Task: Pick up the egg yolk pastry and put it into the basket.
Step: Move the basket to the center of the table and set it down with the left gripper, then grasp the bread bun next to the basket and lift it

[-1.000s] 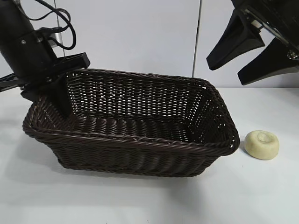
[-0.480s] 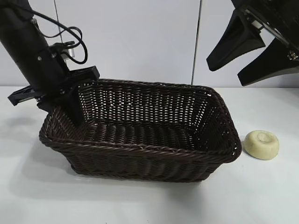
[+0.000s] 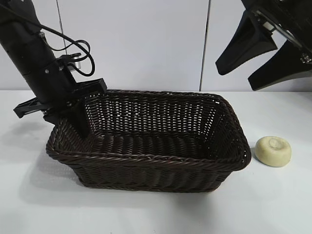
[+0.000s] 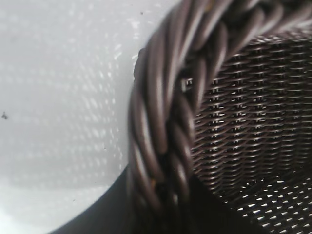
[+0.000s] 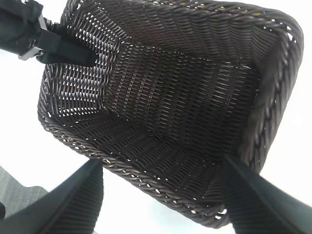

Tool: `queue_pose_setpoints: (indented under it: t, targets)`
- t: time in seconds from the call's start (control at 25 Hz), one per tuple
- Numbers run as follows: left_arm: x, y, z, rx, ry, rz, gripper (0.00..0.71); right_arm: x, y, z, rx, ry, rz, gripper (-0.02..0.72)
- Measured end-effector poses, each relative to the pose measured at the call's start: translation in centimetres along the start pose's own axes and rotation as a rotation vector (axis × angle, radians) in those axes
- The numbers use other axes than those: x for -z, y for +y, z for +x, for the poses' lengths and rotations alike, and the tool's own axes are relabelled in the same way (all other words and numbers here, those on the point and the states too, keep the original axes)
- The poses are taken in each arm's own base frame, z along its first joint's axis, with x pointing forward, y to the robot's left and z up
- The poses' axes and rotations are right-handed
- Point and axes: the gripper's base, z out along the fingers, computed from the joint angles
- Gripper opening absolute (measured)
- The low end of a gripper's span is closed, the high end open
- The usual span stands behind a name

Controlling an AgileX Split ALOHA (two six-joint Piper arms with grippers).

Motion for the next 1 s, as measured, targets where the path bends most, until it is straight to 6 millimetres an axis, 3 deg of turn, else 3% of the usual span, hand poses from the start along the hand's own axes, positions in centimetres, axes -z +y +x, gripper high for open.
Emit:
queue_pose_setpoints:
  t: [0.08, 0.16, 0.36, 0.6, 0.84, 1.0]
  targets:
    - [0.7, -0.3, -0.4, -0.023, 0.004, -0.006, 0.556, 0.0, 0.0, 0.0, 0.0, 0.001, -0.001, 0.498]
    - [1.8, -0.7, -0.9, -0.054, 0.02, -0.013, 0.582, 0.0, 0.0, 0.0, 0.0, 0.001, -0.001, 0.498]
    - [4.9, -1.8, -2.0, -0.129, 0.063, -0.043, 0.598, 0.0, 0.0, 0.1, 0.0, 0.006, -0.003, 0.498]
    - [7.7, -1.9, -3.6, -0.172, -0.016, -0.154, 0.598, 0.0, 0.0, 0.1, 0.0, 0.007, -0.004, 0.498]
    - [8.1, -0.5, -3.8, -0.196, -0.01, -0.286, 0.598, 0.0, 0.0, 0.1, 0.0, 0.007, -0.004, 0.498]
    - [9.1, 2.2, -4.2, -0.141, -0.022, -0.331, 0.598, 0.0, 0.0, 0.1, 0.001, 0.008, -0.003, 0.498]
